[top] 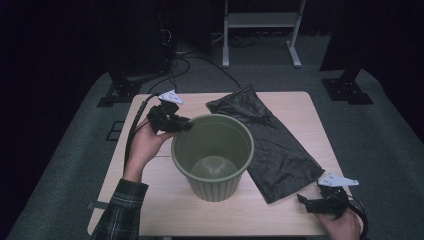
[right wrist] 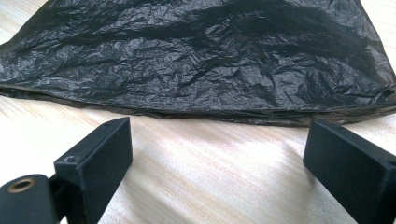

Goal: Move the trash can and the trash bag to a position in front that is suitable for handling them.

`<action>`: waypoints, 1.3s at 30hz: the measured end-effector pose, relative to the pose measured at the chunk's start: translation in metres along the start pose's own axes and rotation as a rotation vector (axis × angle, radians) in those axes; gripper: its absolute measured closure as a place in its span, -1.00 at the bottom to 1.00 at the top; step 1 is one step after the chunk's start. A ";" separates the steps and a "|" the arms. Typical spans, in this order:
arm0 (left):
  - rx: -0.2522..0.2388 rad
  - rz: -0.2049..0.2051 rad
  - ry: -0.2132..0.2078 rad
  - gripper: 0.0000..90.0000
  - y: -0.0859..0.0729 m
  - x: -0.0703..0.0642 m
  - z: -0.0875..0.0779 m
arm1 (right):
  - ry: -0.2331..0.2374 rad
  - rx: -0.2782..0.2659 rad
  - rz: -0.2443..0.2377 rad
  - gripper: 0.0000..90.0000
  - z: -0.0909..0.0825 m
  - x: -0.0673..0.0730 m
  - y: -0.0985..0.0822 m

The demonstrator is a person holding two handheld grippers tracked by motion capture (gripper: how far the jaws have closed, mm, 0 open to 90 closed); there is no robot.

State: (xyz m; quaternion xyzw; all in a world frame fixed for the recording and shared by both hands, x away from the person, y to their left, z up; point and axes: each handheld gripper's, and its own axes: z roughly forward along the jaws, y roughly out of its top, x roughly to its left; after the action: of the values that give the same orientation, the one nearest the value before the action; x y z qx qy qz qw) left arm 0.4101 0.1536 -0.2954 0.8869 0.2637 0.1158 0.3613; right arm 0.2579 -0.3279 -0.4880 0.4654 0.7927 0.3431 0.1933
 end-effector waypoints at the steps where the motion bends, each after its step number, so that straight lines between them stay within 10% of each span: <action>1: 0.001 0.005 -0.005 0.67 0.001 -0.002 0.002 | 0.000 0.000 0.000 -0.85 0.000 0.000 0.000; 26: -0.024 0.041 -0.049 0.71 0.018 -0.024 0.024 | 0.000 -0.001 -0.001 -0.85 0.000 0.000 -0.001; 39: -0.141 -0.011 -0.003 -0.59 0.015 -0.014 0.007 | 0.000 -0.001 -0.001 -0.85 0.000 0.000 0.000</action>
State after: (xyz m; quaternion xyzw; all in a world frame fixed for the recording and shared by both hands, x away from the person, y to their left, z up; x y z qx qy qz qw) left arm 0.4065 0.1327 -0.2900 0.8580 0.2590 0.1307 0.4238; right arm 0.2574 -0.3282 -0.4880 0.4648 0.7927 0.3434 0.1939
